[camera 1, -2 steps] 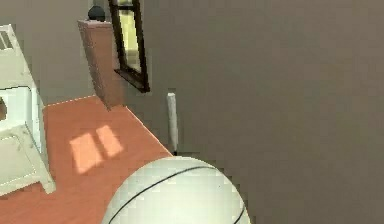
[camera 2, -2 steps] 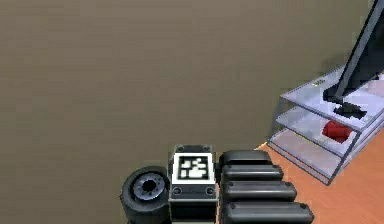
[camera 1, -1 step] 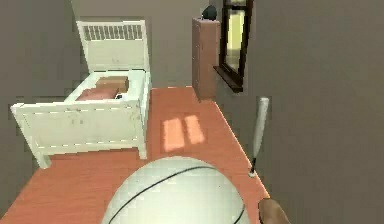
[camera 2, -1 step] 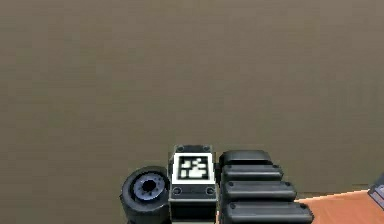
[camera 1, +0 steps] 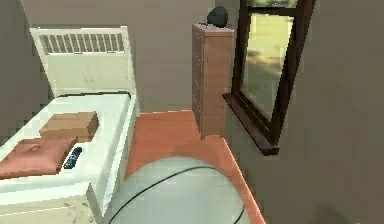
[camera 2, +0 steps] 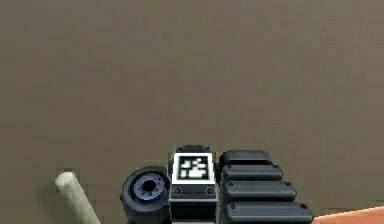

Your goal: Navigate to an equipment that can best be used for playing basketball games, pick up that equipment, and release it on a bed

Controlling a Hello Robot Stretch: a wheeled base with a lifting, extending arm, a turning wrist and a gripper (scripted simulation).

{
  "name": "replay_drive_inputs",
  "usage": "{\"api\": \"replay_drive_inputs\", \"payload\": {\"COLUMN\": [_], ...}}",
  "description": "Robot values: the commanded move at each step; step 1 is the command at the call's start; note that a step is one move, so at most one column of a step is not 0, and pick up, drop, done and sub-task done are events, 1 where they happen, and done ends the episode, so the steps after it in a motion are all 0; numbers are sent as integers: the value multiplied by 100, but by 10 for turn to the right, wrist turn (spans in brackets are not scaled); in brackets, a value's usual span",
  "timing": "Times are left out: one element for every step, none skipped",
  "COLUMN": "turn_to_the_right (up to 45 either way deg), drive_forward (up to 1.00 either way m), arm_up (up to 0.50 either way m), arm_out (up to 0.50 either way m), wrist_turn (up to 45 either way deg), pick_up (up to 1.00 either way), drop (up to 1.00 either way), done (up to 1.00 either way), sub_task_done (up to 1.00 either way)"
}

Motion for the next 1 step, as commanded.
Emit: {"api": "replay_drive_inputs", "payload": {"turn_to_the_right": [-30], "drive_forward": [0], "arm_up": [0], "arm_out": [0], "wrist_turn": [0], "pick_up": [0], "drop": [0], "done": [0], "sub_task_done": [0]}}
